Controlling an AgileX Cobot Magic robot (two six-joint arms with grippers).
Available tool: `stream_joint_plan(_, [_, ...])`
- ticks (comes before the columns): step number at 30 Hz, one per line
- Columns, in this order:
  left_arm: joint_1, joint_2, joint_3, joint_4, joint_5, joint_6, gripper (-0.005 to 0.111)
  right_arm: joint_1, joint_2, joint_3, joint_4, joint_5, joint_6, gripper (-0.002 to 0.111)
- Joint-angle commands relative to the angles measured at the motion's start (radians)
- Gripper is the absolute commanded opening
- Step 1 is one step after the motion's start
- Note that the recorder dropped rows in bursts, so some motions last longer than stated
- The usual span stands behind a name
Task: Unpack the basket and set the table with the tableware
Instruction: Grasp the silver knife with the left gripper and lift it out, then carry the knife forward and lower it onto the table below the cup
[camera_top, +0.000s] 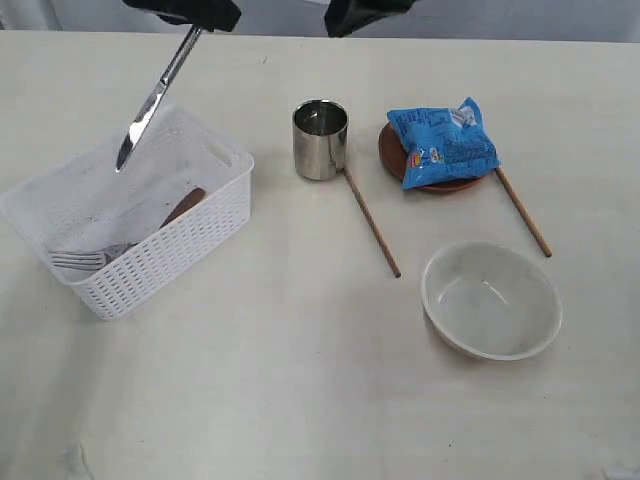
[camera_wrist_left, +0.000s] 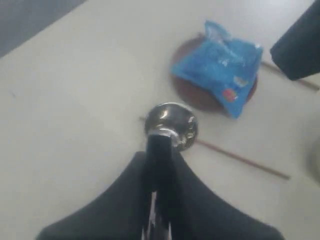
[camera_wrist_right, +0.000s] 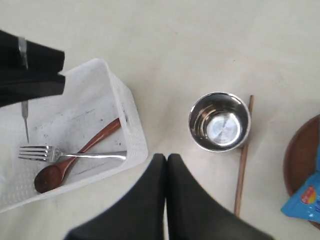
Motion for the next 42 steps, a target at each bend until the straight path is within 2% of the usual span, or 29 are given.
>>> stream_joint_plan(1, [-0.047,-0.014,-0.002,-0.063,0.135,0.005,0.000,-0.065,-0.089,0.000,-0.017,0.054,-0.017,0.000])
stream_joint_plan(5, [-0.144,-0.014,-0.002,-0.028,0.214,0.184,0.000,-0.106,-0.147,0.000,-0.021,0.107,-0.017,0.000])
stream_joint_plan(9, [-0.242,-0.014,-0.002,0.019,0.218,0.305,0.000,-0.131,-0.199,0.000,-0.053,0.168,-0.034,0.000])
stream_joint_plan(17, [-0.425,-0.014,-0.002,0.403,0.212,0.364,0.000,-0.197,-0.260,0.000,-0.065,0.254,-0.036,0.000])
stream_joint_plan(23, [-0.586,0.008,-0.002,0.536,0.212,0.674,0.000,-0.207,-0.264,0.000,-0.066,0.254,-0.038,0.000])
stream_joint_plan(28, [-0.693,0.129,-0.002,0.674,0.212,0.708,0.000,-0.207,-0.262,0.000,-0.066,0.254,-0.038,0.000])
stream_joint_plan(30, [-0.722,0.167,-0.002,0.706,0.212,0.727,0.000,-0.207,-0.262,0.000,-0.066,0.254,-0.038,0.000])
stream_joint_plan(34, [-0.735,0.206,0.015,0.690,0.245,0.734,0.000,-0.207,-0.262,0.000,-0.066,0.254,-0.041,0.000])
stream_joint_plan(37, [-0.735,0.206,0.139,0.702,0.236,0.815,0.000,-0.207,-0.262,0.000,-0.066,0.254,-0.041,0.000])
stream_joint_plan(42, [-0.735,0.187,0.277,0.760,0.076,0.902,0.000,-0.207,-0.262,0.000,-0.060,0.254,-0.041,0.000])
